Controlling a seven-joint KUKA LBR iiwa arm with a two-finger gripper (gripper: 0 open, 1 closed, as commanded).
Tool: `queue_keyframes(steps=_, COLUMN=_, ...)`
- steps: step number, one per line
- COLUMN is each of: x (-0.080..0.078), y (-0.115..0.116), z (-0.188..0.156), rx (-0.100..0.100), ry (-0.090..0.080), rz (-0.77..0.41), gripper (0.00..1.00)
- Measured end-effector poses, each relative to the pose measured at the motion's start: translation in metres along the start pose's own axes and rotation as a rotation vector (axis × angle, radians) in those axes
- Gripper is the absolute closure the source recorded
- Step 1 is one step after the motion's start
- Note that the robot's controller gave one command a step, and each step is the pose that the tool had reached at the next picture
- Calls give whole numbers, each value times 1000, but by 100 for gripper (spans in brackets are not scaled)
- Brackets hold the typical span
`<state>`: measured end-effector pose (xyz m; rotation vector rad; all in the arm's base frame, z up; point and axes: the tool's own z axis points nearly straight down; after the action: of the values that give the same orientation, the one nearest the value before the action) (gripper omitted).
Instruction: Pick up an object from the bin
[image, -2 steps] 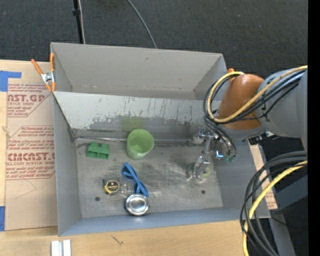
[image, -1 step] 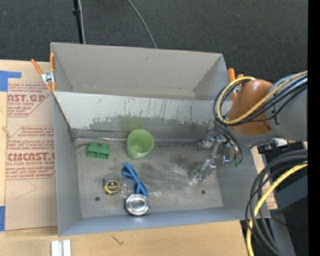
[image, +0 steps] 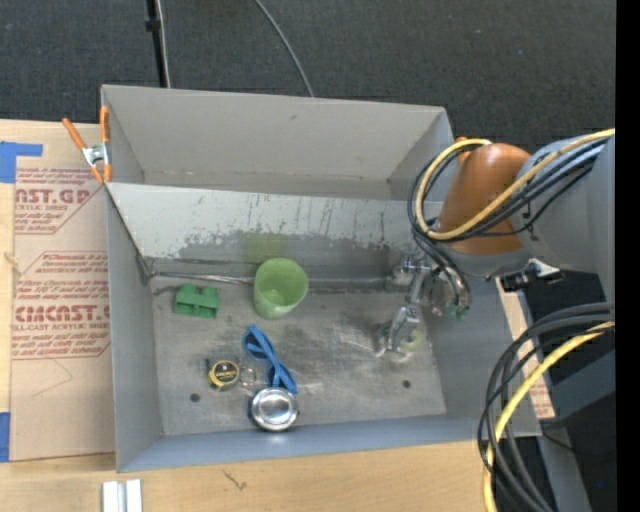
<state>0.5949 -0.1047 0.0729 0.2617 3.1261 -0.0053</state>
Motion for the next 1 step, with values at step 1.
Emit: queue_keyframes(steps=1, x=14, y=-26, z=0, rx=-5, ry=-5, rz=99, gripper=0)
